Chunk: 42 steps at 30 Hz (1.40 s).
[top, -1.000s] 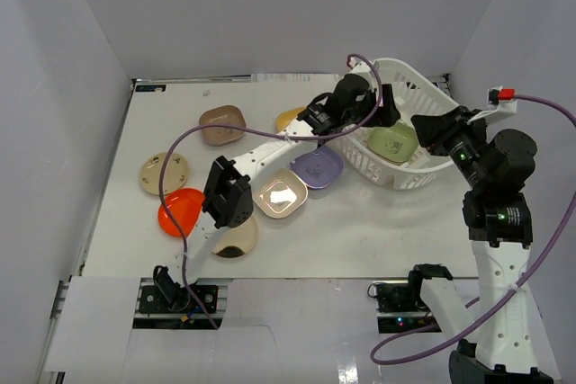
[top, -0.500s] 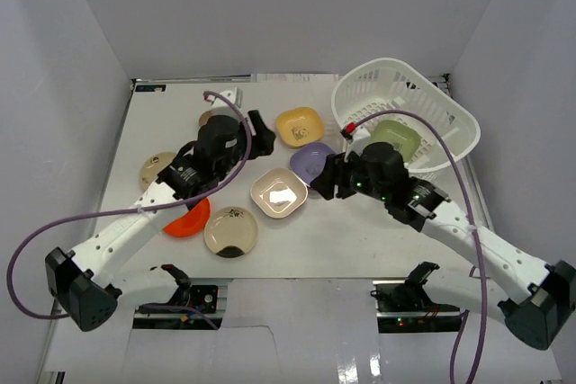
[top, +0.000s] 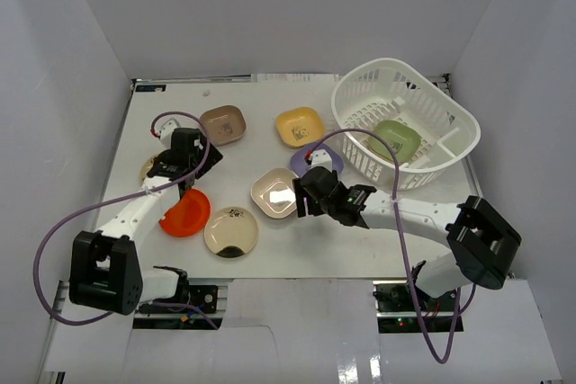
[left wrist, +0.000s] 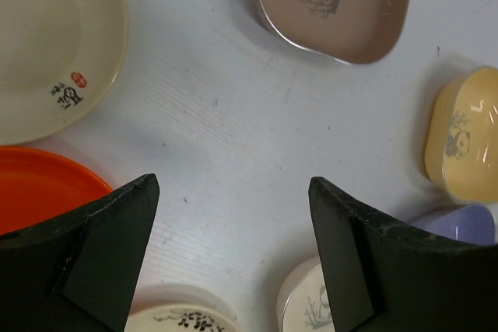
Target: Place the plates into the plastic bin on the countertop
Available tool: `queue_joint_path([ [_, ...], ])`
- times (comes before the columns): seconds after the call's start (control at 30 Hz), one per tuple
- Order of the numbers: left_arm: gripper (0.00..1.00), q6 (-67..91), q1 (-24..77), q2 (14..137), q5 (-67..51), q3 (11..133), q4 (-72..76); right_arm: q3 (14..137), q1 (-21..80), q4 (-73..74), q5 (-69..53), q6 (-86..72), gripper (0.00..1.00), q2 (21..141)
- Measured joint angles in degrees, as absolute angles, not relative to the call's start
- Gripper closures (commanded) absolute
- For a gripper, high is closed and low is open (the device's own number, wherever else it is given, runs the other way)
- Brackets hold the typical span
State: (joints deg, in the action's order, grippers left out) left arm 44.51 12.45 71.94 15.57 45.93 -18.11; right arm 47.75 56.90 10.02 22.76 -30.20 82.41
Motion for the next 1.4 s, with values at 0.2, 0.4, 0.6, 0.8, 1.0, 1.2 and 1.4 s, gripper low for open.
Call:
queue_joint_path([
  [0.2, 0.11, 45.0, 7.7, 83.4, 13.8, 50.5, -14.3, 47.4, 56.1, 4.8, 24.4, -35.9, 0.35, 86.3],
  [0.4, 0.16, 43.4, 5.1, 94.8, 10.6, 56.9, -12.4, 45.2, 52.9, -0.9, 23.4, -40.5, 0.45, 89.2],
  [0.6, 0.2, 41.5, 4.6, 100.6, 8.8, 62.4, -11.6, 44.2, 51.4, -4.1, 21.7, -43.5, 0.63, 92.4],
  [0.8, 0.25, 40.4, 4.4, 104.8, 8.3, 67.0, -11.3, 41.3, 51.4, -7.4, 20.5, -45.3, 0.89, 91.7],
  [1.0, 0.36, 39.7, 3.7, 108.0, 8.3, 68.5, -11.3, 38.5, 52.1, -6.8, 18.8, -45.2, 0.92, 83.6],
  [1.2, 0.64, 39.6, 3.5, 110.4, 8.3, 69.8, -11.3, 41.8, 52.4, -3.7, 18.2, -39.9, 0.92, 72.7],
  [1.4, 0.95, 39.6, 3.5, 111.4, 7.8, 70.1, -10.9, 54.0, 38.4, 1.3, 20.6, -31.4, 0.92, 64.8],
])
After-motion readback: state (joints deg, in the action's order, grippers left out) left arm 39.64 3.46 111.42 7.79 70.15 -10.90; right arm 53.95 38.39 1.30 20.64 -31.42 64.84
